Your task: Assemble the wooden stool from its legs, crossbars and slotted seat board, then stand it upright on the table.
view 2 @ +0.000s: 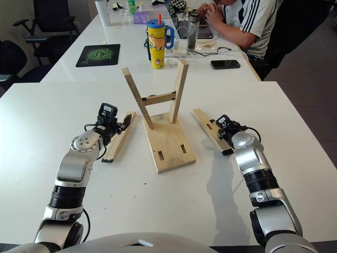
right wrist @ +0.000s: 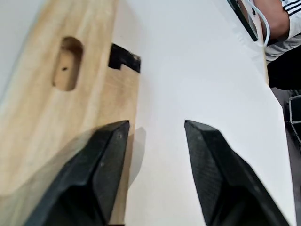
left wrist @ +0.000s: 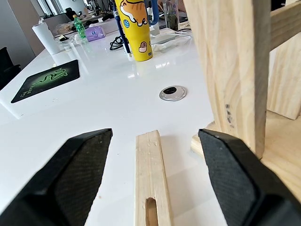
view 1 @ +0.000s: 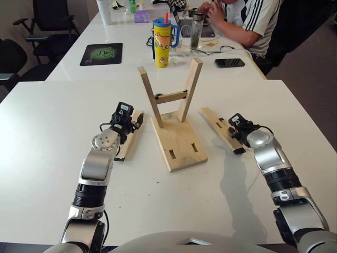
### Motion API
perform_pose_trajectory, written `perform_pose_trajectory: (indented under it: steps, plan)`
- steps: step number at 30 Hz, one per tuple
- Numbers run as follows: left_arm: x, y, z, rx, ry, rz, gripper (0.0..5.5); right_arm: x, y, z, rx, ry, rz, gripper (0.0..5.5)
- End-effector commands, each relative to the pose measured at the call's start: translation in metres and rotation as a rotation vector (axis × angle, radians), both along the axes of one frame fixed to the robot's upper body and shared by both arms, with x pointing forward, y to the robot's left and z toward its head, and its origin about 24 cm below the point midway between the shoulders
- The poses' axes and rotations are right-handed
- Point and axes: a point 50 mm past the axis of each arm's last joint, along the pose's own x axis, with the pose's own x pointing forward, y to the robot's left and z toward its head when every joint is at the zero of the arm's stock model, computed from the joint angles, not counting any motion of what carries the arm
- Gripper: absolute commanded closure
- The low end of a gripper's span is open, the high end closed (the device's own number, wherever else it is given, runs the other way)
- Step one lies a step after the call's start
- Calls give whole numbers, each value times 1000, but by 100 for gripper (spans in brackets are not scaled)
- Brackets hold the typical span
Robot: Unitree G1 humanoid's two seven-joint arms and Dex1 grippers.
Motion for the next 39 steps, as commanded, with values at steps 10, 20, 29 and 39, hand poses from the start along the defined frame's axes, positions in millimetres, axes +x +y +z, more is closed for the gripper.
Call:
perform_pose_trajectory:
  steps: [10,20,29,39]
  plan:
    - [-1,2,-1,17,1,19,210,1,10,10,172,-31,-100,332]
    - [-1,2,-3,21,9,10,210,-12,-16,-11,351,144,-241,332]
    - [-2,1,-3,33,7,4,210,-5,-19,2,360,59,-205,332]
    - [-2,-1,-3,30,9,1,210,-8,-41,-2,373,125,-238,234]
